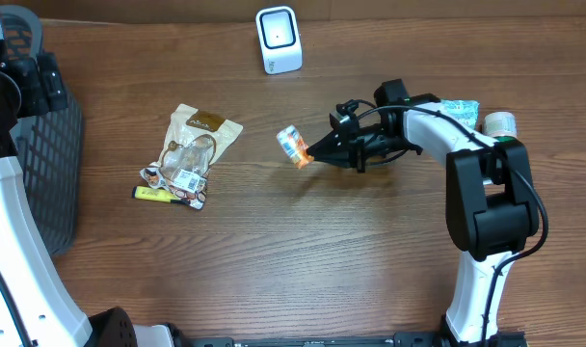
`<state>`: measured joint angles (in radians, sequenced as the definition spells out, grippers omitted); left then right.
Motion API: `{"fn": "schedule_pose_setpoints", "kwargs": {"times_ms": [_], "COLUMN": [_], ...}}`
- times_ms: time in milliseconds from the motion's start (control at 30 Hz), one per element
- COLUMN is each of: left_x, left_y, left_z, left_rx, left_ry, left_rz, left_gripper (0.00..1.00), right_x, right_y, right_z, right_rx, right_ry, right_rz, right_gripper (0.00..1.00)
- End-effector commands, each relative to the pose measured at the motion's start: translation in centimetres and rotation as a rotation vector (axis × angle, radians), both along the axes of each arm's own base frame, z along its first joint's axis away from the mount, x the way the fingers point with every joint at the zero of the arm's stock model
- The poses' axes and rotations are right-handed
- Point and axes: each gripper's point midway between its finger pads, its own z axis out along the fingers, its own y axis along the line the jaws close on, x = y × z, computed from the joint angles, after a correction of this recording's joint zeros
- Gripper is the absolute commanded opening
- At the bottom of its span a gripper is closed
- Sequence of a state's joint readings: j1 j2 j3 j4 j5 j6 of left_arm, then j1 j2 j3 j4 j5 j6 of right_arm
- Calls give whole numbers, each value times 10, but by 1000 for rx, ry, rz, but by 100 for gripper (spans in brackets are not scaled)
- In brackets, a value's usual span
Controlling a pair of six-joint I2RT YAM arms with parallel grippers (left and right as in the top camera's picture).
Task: Scan the item barcode
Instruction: 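Hold the orange packet in front of the white scanner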
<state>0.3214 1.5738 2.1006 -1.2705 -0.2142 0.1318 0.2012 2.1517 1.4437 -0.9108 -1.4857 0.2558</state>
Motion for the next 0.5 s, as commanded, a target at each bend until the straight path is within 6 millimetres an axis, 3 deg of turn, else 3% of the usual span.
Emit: {"fn": "schedule_pose_setpoints", "kwargs": {"times_ms": [0, 100, 467], "left_x": [2, 2, 2], "left_y": [1, 1, 1], "left_z": [-2, -2, -2], "left_rx": [9, 9, 9], "left_ry": [11, 11, 11], "left_rz": [-9, -9, -9], "left_gripper": [100, 100, 100], "right_x": [7, 11, 16], "right_y": [-4, -8, -10], "right_z": [32, 36, 64], "right_rx": [68, 60, 76], "right_ry": [92, 137, 47], "right_rz": [-15, -28, -30], "right_gripper": [4, 4, 4]}}
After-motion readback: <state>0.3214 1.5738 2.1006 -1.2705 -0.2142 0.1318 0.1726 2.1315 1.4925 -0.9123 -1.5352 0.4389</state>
